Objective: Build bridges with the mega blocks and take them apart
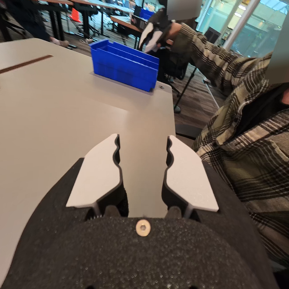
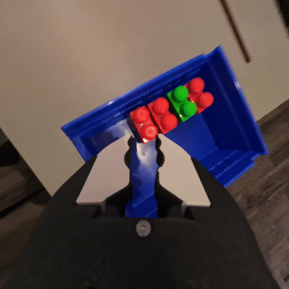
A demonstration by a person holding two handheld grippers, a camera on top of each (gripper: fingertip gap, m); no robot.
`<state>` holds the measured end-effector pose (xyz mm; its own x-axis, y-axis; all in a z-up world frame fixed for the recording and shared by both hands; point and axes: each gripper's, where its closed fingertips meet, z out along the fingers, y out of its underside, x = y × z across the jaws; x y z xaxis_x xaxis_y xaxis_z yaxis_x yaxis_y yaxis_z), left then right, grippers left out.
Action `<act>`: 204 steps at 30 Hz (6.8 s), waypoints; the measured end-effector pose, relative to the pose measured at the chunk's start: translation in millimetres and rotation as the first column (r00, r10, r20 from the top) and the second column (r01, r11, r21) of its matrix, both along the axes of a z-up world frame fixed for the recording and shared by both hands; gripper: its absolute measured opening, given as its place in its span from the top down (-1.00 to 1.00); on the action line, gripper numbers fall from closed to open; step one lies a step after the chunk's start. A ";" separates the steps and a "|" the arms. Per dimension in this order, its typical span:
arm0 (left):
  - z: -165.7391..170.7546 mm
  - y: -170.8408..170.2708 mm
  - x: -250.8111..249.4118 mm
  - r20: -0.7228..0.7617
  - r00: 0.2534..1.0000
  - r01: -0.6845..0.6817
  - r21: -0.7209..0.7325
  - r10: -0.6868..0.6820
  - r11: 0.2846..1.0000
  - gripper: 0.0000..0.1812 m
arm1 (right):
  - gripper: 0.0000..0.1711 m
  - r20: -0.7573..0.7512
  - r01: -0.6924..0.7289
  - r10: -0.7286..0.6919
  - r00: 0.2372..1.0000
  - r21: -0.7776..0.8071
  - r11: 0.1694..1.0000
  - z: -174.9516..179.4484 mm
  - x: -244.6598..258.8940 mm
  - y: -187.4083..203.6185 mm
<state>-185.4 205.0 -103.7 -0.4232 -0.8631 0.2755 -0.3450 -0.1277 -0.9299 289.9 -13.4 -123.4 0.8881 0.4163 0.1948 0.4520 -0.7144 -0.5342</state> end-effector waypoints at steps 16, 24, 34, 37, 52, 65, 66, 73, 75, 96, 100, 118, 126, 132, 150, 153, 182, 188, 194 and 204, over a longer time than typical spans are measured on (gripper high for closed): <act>13.1 73.3 -35.7 0.110 0.926 -0.372 0.089 0.362 0.924 -0.08 | -0.65 -0.062 0.375 -0.389 0.919 0.444 0.814 62.5 -62.1 39.7; 56.3 158.9 -108.9 0.201 0.711 -0.703 0.203 0.674 0.682 -0.46 | -0.49 -0.194 0.466 -0.438 0.878 0.557 0.687 66.8 -109.9 56.2; 88.9 273.9 -255.6 0.116 0.402 -0.899 0.241 0.908 0.367 -0.30 | -0.38 -0.327 0.562 -0.464 0.823 0.590 0.580 51.1 -148.8 67.3; 79.5 297.2 -273.5 0.072 0.363 -0.905 0.263 0.929 0.334 -0.26 | -0.34 -0.348 0.574 -0.464 0.815 0.596 0.562 54.9 -152.7 69.9; -1.5 314.0 -305.3 -0.258 0.352 -0.857 0.296 0.900 0.421 0.11 | -0.30 -0.265 0.558 -0.510 0.819 0.575 0.598 63.2 -159.5 84.3; -31.6 324.0 -306.4 -0.518 0.253 -0.869 0.249 0.817 0.427 0.28 | -0.29 -0.258 0.538 -0.483 0.837 0.551 0.638 48.4 -165.1 96.0; -31.4 324.5 -304.4 -0.550 0.241 -0.870 0.243 0.799 0.429 0.30 | -0.29 -0.264 0.538 -0.478 0.838 0.548 0.640 46.8 -164.3 95.7; -47.1 324.7 -297.5 -0.774 0.094 -0.883 0.226 0.626 0.412 0.46 | -0.29 -0.304 0.535 -0.442 0.844 0.540 0.650 41.5 -154.6 92.7; -55.2 324.8 -298.0 -0.803 0.045 -0.889 0.239 0.594 0.391 0.50 | -0.29 -0.315 0.526 -0.422 0.850 0.547 0.651 42.2 -153.9 92.6; -53.8 330.2 -332.6 -0.569 -0.089 -0.996 0.043 0.817 -0.078 0.63 | -0.26 -0.375 0.484 -0.313 0.873 0.583 0.653 44.8 -162.3 83.0; -69.1 330.7 -333.3 -0.634 -0.108 -0.994 0.049 0.766 -0.099 0.58 | -0.26 -0.380 0.482 -0.304 0.874 0.587 0.650 46.2 -164.6 83.2; -103.4 342.6 -342.7 -0.733 -0.268 -0.958 0.273 0.625 -0.090 0.57 | -0.25 -0.396 0.515 -0.334 0.855 0.573 0.637 40.6 -156.9 66.0; -114.1 345.8 -347.1 -0.749 -0.300 -0.946 0.311 0.591 -0.087 0.50 | -0.25 -0.386 0.518 -0.349 0.854 0.575 0.633 43.6 -153.6 61.6; -121.3 347.4 -344.1 -0.745 -0.328 -0.922 0.386 0.580 -0.025 0.52 | -0.24 -0.381 0.515 -0.349 0.856 0.575 0.636 44.1 -155.1 62.9; -138.6 337.1 -326.5 -0.821 -0.273 -0.903 0.399 0.502 0.160 0.55 | -0.23 -0.370 0.503 -0.344 0.863 0.575 0.645 45.9 -160.1 67.2; -140.0 338.2 -328.3 -0.815 -0.287 -0.887 0.424 0.504 0.180 0.59 | -0.23 -0.365 0.500 -0.344 0.865 0.574 0.648 45.9 -161.5 67.2; -91.1 364.1 -261.1 -0.522 0.224 -0.753 0.443 0.823 0.486 0.59 | -0.12 -0.339 0.474 -0.332 0.880 0.592 0.652 56.0 -174.6 62.4; -54.0 369.3 -238.8 -0.384 0.342 -0.757 0.429 0.858 0.494 0.60 | -0.12 -0.337 0.473 -0.333 0.881 0.592 0.653 56.6 -176.7 62.3; 6.7 354.1 -190.0 -0.189 0.544 -0.742 0.347 0.818 0.574 0.60 | -0.11 -0.343 0.473 -0.327 0.880 0.599 0.646 59.5 -177.4 61.5; 47.3 263.5 -45.7 -0.041 0.880 -0.432 0.347 0.473 0.833 0.60 | -0.12 -0.324 0.463 -0.331 0.886 0.598 0.655 63.9 -182.6 59.1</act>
<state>-231.1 468.6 -56.4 0.0547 -0.9982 -0.0235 -0.4330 -0.0025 -0.9014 107.3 45.7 -59.5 0.9825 -0.1540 0.1044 0.0627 -0.2541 -0.9651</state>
